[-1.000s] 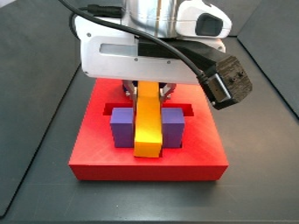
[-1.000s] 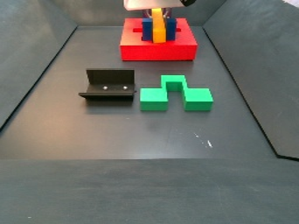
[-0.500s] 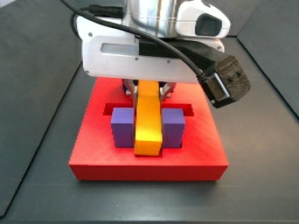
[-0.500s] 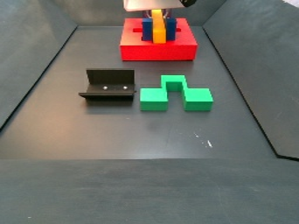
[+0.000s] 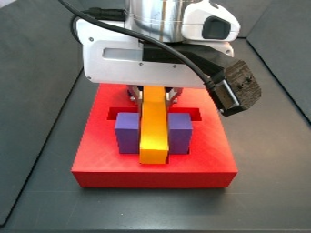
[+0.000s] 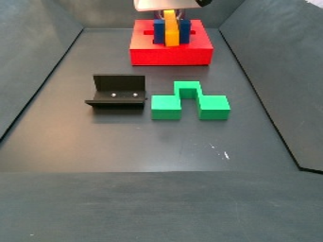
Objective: Pick up the yellow object. Move up. Move to above the board. Insert the yellow object.
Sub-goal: Insert the yellow object.
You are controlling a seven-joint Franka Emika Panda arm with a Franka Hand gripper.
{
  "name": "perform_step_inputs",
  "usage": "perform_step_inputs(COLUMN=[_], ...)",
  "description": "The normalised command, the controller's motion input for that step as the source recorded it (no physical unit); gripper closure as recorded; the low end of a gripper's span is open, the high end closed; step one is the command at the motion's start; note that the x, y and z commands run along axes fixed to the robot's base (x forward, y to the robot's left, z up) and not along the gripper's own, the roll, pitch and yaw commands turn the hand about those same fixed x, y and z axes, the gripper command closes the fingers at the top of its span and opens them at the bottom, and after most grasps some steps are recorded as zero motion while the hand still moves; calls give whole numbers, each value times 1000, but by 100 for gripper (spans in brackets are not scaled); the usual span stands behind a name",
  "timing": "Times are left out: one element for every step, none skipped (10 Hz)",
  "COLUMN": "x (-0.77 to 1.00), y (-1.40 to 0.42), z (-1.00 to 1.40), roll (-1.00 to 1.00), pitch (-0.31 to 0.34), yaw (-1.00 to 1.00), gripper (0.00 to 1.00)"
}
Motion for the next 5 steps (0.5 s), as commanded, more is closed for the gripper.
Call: perform_step_inputs(x=[69, 149, 134, 0, -37], y=[-57, -34, 0, 0, 0], z=[-237, -209, -203, -151, -137], roll=[243, 194, 107, 0, 0], pitch=[-70, -69, -63, -34, -20], yaw=[320, 389, 383, 154, 0], gripper=[100, 100, 100, 100, 100])
